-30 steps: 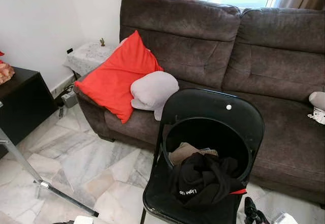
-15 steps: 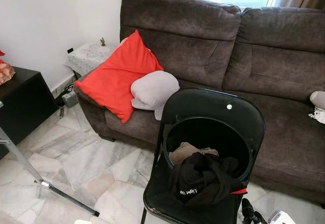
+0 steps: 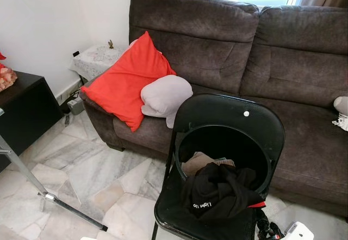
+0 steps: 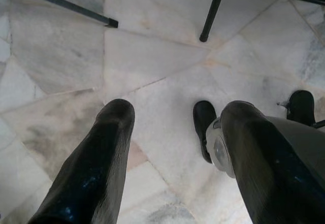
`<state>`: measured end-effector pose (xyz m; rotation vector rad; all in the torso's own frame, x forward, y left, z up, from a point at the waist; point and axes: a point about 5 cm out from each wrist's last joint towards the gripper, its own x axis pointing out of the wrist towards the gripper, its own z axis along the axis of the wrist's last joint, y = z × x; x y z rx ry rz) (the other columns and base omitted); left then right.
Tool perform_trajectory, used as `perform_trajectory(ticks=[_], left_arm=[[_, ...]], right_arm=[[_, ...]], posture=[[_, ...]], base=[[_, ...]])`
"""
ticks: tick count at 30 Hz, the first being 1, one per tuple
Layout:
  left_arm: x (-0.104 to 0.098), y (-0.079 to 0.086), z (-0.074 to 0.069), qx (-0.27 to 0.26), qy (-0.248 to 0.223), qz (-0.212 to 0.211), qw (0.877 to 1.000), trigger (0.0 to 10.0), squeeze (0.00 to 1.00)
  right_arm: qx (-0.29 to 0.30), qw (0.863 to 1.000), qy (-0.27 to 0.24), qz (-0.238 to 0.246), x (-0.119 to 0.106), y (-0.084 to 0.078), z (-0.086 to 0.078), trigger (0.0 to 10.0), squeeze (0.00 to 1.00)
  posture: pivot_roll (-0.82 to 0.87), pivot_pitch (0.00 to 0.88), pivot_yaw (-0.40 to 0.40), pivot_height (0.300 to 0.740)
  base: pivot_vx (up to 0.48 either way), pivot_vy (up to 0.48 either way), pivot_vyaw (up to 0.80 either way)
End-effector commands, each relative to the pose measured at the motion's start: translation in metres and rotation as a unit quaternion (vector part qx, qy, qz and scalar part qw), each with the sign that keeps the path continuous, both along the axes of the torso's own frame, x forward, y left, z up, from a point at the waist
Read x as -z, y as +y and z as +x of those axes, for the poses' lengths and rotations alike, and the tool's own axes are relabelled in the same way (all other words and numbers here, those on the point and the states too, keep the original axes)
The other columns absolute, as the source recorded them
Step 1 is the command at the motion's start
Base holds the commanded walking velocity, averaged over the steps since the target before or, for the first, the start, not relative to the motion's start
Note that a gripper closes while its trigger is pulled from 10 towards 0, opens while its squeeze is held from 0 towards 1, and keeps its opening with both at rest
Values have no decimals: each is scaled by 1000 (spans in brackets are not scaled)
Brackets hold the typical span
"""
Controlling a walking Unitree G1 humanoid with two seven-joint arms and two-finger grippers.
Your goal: Hang hanger
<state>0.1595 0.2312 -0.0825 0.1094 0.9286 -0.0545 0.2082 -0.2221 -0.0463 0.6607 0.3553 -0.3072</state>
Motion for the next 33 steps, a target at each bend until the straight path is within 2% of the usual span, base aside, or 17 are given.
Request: perform_trajectory(ticks=[1, 18, 28, 33], left_arm=[[2, 4, -6, 7, 16, 11, 1000, 10000, 0], [3, 4, -9, 7, 17, 10, 1000, 10000, 0], [3, 1, -7, 14, 14, 9, 1000, 10000, 0], [2, 0, -6, 16, 12, 8, 1000, 10000, 0]], right_arm=[[-12, 1000, -8, -9, -2, 1, 2, 10000, 0], [-103, 991, -64, -55, -13, 15, 1, 10000, 0], [-118, 985, -104, -68, -32, 27, -5, 10000, 0], [-126, 984, -107, -72, -37, 30, -6, 10000, 0]], posture=[[48, 21, 47, 740], [41, 24, 39, 740], [29, 24, 36, 740], [28, 24, 36, 740]], base=[[0, 0, 0], [0, 0, 0], [0, 0, 0], [0, 0, 0]])
